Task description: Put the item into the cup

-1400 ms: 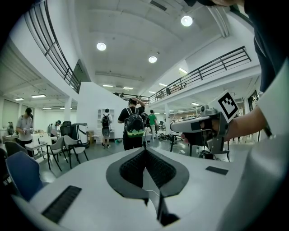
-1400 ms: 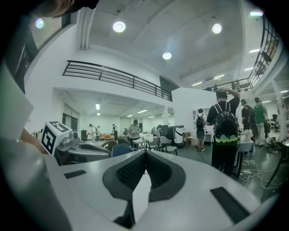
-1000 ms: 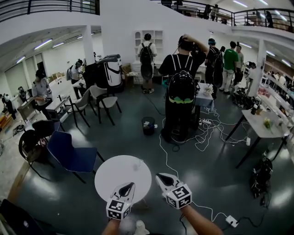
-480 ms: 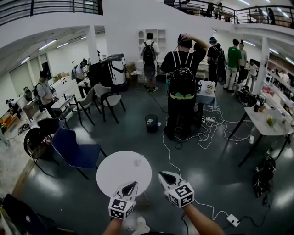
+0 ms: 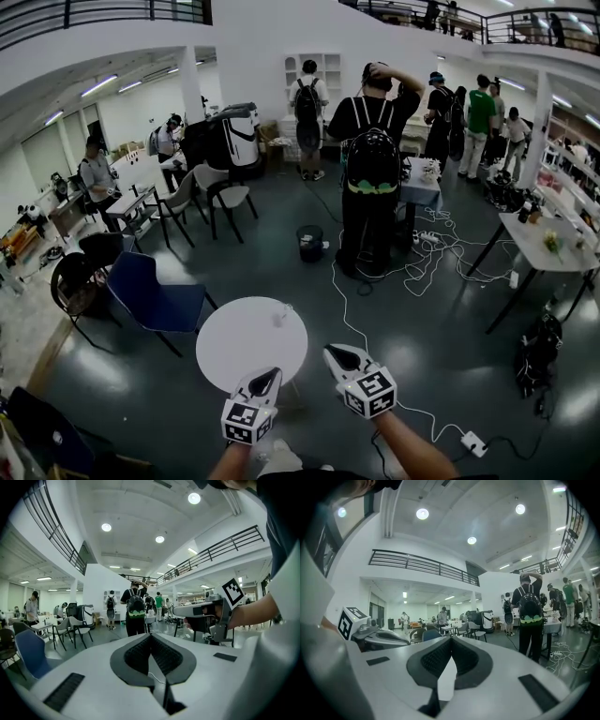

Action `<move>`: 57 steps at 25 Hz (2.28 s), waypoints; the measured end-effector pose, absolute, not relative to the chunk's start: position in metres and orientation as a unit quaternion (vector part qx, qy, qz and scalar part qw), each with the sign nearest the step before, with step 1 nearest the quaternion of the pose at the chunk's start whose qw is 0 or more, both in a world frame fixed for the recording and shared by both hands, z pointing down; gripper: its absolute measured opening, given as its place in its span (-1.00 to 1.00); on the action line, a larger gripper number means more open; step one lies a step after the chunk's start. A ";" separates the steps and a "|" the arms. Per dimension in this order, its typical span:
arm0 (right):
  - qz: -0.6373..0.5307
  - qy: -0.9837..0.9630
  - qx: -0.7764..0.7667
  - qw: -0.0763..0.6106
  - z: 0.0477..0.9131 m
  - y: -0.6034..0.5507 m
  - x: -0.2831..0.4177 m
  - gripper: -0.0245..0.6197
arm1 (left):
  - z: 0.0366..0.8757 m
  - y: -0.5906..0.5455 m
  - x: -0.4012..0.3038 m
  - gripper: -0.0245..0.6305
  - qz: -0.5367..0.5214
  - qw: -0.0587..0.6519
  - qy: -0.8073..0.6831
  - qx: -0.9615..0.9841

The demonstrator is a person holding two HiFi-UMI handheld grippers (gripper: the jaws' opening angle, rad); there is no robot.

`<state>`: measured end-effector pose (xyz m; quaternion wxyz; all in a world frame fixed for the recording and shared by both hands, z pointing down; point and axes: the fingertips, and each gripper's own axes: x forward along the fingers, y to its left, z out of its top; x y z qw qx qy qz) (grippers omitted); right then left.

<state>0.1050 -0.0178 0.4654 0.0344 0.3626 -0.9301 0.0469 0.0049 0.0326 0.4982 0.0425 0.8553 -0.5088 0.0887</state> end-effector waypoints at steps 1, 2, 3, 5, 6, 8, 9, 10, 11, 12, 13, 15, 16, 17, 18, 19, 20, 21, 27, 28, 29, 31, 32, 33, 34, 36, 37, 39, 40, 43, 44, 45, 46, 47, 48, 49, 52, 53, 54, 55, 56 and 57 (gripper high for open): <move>0.046 -0.930 0.362 0.034 0.465 -0.017 0.106 -0.87 | 0.499 0.033 0.006 -0.87 0.087 0.044 -0.509 0.855; 0.045 -0.930 0.362 0.034 0.465 -0.016 0.106 -0.87 | 0.499 0.034 0.008 -0.87 0.084 0.046 -0.509 0.856; 0.044 -0.930 0.363 0.033 0.465 -0.016 0.108 -0.87 | 0.498 0.034 0.009 -0.88 0.081 0.047 -0.508 0.856; 0.045 -0.929 0.365 0.032 0.463 -0.016 0.109 -0.87 | 0.496 0.034 0.011 -0.87 0.078 0.047 -0.507 0.857; 0.046 -0.929 0.366 0.032 0.463 -0.016 0.110 -0.87 | 0.495 0.033 0.010 -0.87 0.077 0.047 -0.507 0.857; 0.047 -0.928 0.367 0.033 0.464 -0.015 0.109 -0.87 | 0.496 0.034 0.008 -0.87 0.075 0.049 -0.507 0.857; 0.046 -0.928 0.367 0.035 0.466 -0.014 0.109 -0.87 | 0.498 0.034 0.006 -0.88 0.073 0.051 -0.507 0.857; 0.046 -0.928 0.367 0.036 0.469 -0.013 0.107 -0.87 | 0.499 0.034 0.004 -0.87 0.071 0.054 -0.508 0.857; 0.046 -0.928 0.367 0.037 0.471 -0.013 0.106 -0.87 | 0.501 0.034 0.001 -0.87 0.067 0.057 -0.509 0.856; 0.046 -0.928 0.368 0.037 0.472 -0.013 0.104 -0.87 | 0.502 0.034 -0.002 -0.87 0.064 0.060 -0.510 0.856; 0.046 -0.928 0.368 0.038 0.473 -0.014 0.102 -0.87 | 0.502 0.033 -0.005 -0.87 0.062 0.061 -0.511 0.855; 0.046 -0.927 0.370 0.039 0.472 -0.015 0.097 -0.87 | 0.501 0.033 -0.012 -0.87 0.062 0.061 -0.511 0.855; 0.046 -0.927 0.370 0.039 0.470 -0.014 0.093 -0.87 | 0.499 0.034 -0.015 -0.87 0.063 0.060 -0.510 0.856; 0.045 -0.927 0.370 0.039 0.468 -0.013 0.089 -0.87 | 0.498 0.035 -0.020 -0.88 0.065 0.059 -0.509 0.856; 0.044 -0.928 0.369 0.039 0.466 -0.013 0.084 -0.87 | 0.497 0.036 -0.025 -0.87 0.066 0.059 -0.508 0.857; 0.041 -0.928 0.368 0.039 0.463 -0.012 0.079 -0.87 | 0.495 0.037 -0.031 -0.87 0.067 0.060 -0.508 0.857; 0.039 -0.928 0.368 0.039 0.459 -0.012 0.074 -0.87 | 0.493 0.038 -0.036 -0.88 0.067 0.060 -0.507 0.857; 0.037 -0.928 0.368 0.038 0.455 -0.011 0.071 -0.87 | 0.491 0.039 -0.040 -0.87 0.067 0.060 -0.506 0.858; 0.043 -0.924 0.378 0.031 0.448 0.000 0.059 -0.87 | 0.481 0.051 -0.054 -0.87 0.069 0.054 -0.500 0.862; 0.044 -0.924 0.378 0.031 0.448 0.003 0.058 -0.87 | 0.481 0.053 -0.055 -0.87 0.070 0.054 -0.498 0.863; 0.045 -0.924 0.379 0.031 0.448 0.006 0.056 -0.87 | 0.481 0.055 -0.056 -0.87 0.070 0.054 -0.496 0.864; 0.047 -0.922 0.382 0.030 0.448 0.010 0.053 -0.87 | 0.480 0.058 -0.057 -0.87 0.071 0.054 -0.492 0.866; 0.048 -0.922 0.384 0.029 0.447 0.013 0.052 -0.87 | 0.480 0.059 -0.058 -0.88 0.071 0.054 -0.490 0.867; 0.048 -0.921 0.386 0.028 0.446 0.014 0.051 -0.87 | 0.479 0.060 -0.059 -0.88 0.071 0.053 -0.489 0.868; 0.047 -0.921 0.387 0.026 0.445 0.016 0.050 -0.87 | 0.478 0.061 -0.059 -0.87 0.071 0.051 -0.488 0.869; 0.044 -0.920 0.390 0.025 0.443 0.019 0.049 -0.87 | 0.477 0.063 -0.060 -0.87 0.069 0.047 -0.485 0.871; 0.043 -0.919 0.391 0.025 0.443 0.021 0.049 -0.87 | 0.477 0.064 -0.059 -0.87 0.067 0.047 -0.483 0.872; 0.041 -0.918 0.394 0.026 0.442 0.023 0.049 -0.87 | 0.477 0.065 -0.059 -0.87 0.065 0.046 -0.479 0.874; 0.040 -0.917 0.396 0.026 0.441 0.024 0.049 -0.87 | 0.477 0.066 -0.059 -0.87 0.064 0.045 -0.478 0.875; 0.037 -0.916 0.398 0.024 0.436 0.027 0.047 -0.87 | 0.474 0.068 -0.060 -0.87 0.062 0.043 -0.475 0.877; 0.036 -0.916 0.398 0.024 0.435 0.028 0.046 -0.87 | 0.473 0.069 -0.060 -0.87 0.061 0.042 -0.474 0.877; 0.035 -0.916 0.398 0.024 0.434 0.030 0.045 -0.87 | 0.472 0.069 -0.061 -0.87 0.060 0.042 -0.474 0.878; 0.035 -0.916 0.399 0.024 0.434 0.031 0.043 -0.87 | 0.471 0.070 -0.062 -0.88 0.059 0.042 -0.473 0.878; 0.035 -0.916 0.399 0.025 0.433 0.032 0.043 -0.87 | 0.470 0.070 -0.062 -0.87 0.059 0.042 -0.472 0.879; 0.035 -0.916 0.400 0.025 0.433 0.033 0.042 -0.87 | 0.469 0.071 -0.062 -0.87 0.058 0.041 -0.471 0.879; 0.034 -0.915 0.400 0.026 0.433 0.033 0.042 -0.87 | 0.468 0.072 -0.062 -0.87 0.058 0.040 -0.470 0.880; 0.034 -0.915 0.402 0.025 0.430 0.036 0.042 -0.87 | 0.466 0.074 -0.063 -0.87 0.059 0.039 -0.468 0.881; 0.034 -0.914 0.402 0.026 0.429 0.037 0.041 -0.87 | 0.465 0.074 -0.064 -0.87 0.059 0.040 -0.468 0.881; 0.034 -0.914 0.403 0.027 0.429 0.037 0.040 -0.87 | 0.465 0.074 -0.065 -0.87 0.058 0.040 -0.468 0.881; 0.034 -0.914 0.403 0.029 0.429 0.037 0.040 -0.87 | 0.465 0.074 -0.066 -0.87 0.057 0.042 -0.468 0.881; 0.034 -0.914 0.403 0.029 0.429 0.037 0.039 -0.87 | 0.465 0.073 -0.067 -0.87 0.056 0.043 -0.468 0.881; 0.033 -0.914 0.404 0.029 0.429 0.037 0.039 -0.87 | 0.466 0.072 -0.067 -0.88 0.056 0.044 -0.468 0.881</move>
